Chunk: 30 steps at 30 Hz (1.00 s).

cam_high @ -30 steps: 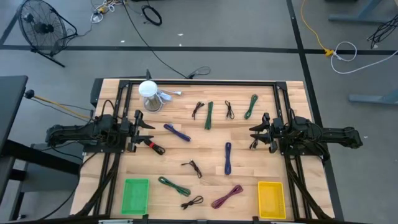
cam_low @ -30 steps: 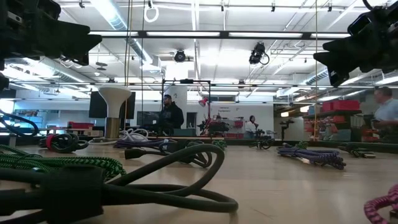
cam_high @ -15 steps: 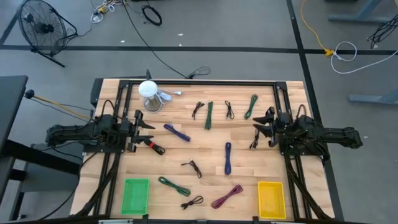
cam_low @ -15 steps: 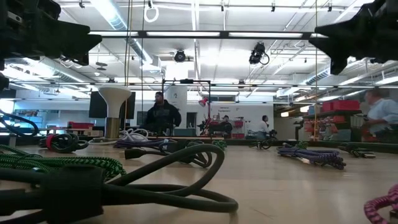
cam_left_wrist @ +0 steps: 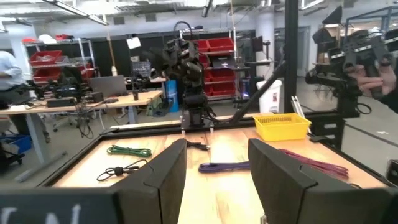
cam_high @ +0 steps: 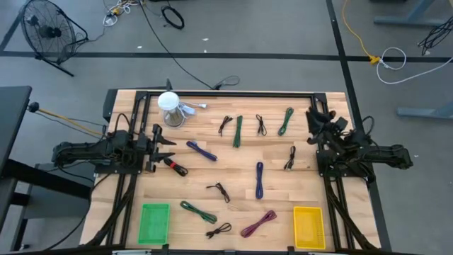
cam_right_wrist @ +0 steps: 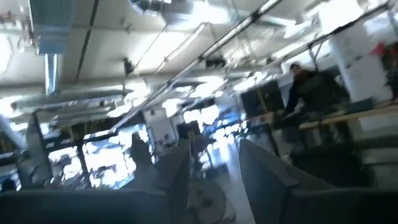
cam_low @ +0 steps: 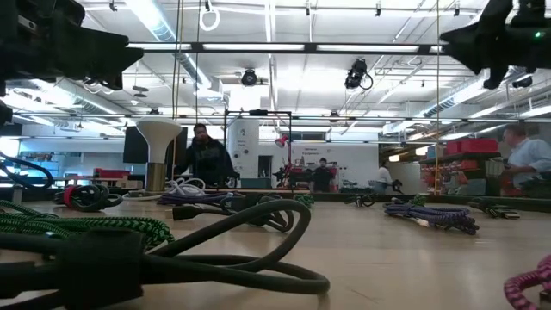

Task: Pick & Place USB Port
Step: Put the black green charger cable into the yellow bin

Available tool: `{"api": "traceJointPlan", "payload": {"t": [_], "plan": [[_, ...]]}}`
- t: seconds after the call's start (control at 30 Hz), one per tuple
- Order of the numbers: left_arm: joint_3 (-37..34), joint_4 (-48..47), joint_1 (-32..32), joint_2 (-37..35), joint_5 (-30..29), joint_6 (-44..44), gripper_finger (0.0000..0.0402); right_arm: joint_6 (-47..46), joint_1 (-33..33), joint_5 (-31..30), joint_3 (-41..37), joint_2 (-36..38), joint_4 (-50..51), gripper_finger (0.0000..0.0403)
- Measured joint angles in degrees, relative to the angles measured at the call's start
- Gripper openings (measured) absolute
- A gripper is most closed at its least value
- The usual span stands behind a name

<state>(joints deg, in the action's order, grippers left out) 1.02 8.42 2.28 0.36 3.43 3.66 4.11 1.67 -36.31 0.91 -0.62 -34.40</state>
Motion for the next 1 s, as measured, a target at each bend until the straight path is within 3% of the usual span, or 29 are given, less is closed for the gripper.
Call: {"api": "traceJointPlan", "payload": {"t": [0.13, 0.23, 0.37, 0.57, 0.63, 0.7, 0.83, 1.0], "plan": [[0.0, 1.4, 0.0, 0.0, -0.8, 0.0, 0.0177, 6.1, 0.0, 11.3, 1.8, -0.1, -8.1, 0.0141], [0.0, 1.7, 0.0, 0.0, -0.6, 0.0, 0.0177, 10.1, 0.0, 12.7, 10.2, -1.5, -2.2, 0.0141], [0.0, 1.8, 0.0, 0.0, -0.6, -0.2, 0.0177, 14.0, 0.0, -3.1, 30.2, -10.9, 27.4, 0.0141], [0.0, 2.1, 0.0, 0.0, -0.8, -1.6, 0.0177, 2.4, 0.1, -23.1, 58.6, -31.0, 63.6, 0.0141], [0.0, 2.3, 0.0, 0.0, -2.0, -1.2, 0.0177, -3.7, 0.9, -26.5, 65.2, -37.1, 75.7, 0.0141], [0.0, 3.2, 0.0, 0.0, -2.8, -1.2, 0.0177, -11.4, 2.9, -26.0, 70.0, -42.6, 86.6, 0.0141], [0.0, 4.5, 0.0, 0.0, -3.5, -1.0, 0.0177, -24.2, 9.8, -18.0, 72.4, -50.8, 103.4, 0.0141], [0.0, 4.7, 0.0, 0.0, -3.8, -1.2, 0.0177, -32.9, 16.9, -8.1, 67.4, -56.6, 110.2, 0.0141]]}}
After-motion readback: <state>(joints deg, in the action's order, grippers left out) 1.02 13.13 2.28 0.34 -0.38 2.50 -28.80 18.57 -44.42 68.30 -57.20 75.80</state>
